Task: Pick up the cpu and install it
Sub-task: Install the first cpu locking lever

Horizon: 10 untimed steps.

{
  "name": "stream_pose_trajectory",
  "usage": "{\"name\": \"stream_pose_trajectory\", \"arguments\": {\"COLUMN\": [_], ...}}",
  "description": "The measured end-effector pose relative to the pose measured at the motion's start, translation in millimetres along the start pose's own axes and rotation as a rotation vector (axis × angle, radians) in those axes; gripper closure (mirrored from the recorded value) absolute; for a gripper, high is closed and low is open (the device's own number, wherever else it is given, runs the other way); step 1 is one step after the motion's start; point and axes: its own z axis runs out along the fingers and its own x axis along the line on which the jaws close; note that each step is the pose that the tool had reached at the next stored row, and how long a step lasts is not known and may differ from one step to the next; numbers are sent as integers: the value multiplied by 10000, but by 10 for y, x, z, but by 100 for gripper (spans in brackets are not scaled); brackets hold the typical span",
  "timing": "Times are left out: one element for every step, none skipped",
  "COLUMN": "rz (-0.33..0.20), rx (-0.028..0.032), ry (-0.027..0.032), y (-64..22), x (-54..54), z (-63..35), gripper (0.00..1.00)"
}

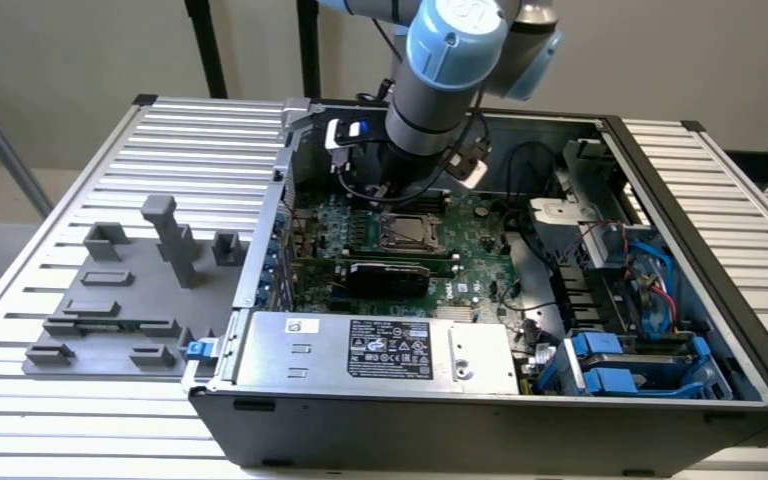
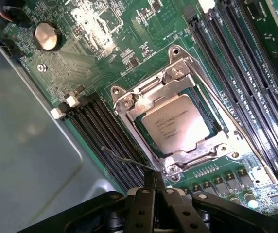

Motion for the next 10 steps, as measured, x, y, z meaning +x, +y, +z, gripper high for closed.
{"name": "stream_pose_trajectory", "arguments": {"rz": [1, 1, 2, 3, 5, 8, 9, 12, 16, 18], "rx": [-4, -8, -11, -15, -20, -28, -35, -45, -58, -66], "ry": [-7, -11, -17, -22, -30, -40, -48, -63, -82, -97], "y": [14, 29, 42, 51, 51, 46, 41, 37, 33, 33], "x": [8, 17, 26, 34, 41, 52, 61, 69, 76, 79], "z": [1, 2, 4, 9, 15, 25, 33, 39, 45, 50], "gripper": [88, 88, 88, 88, 88, 88, 88, 88, 88, 88]}}
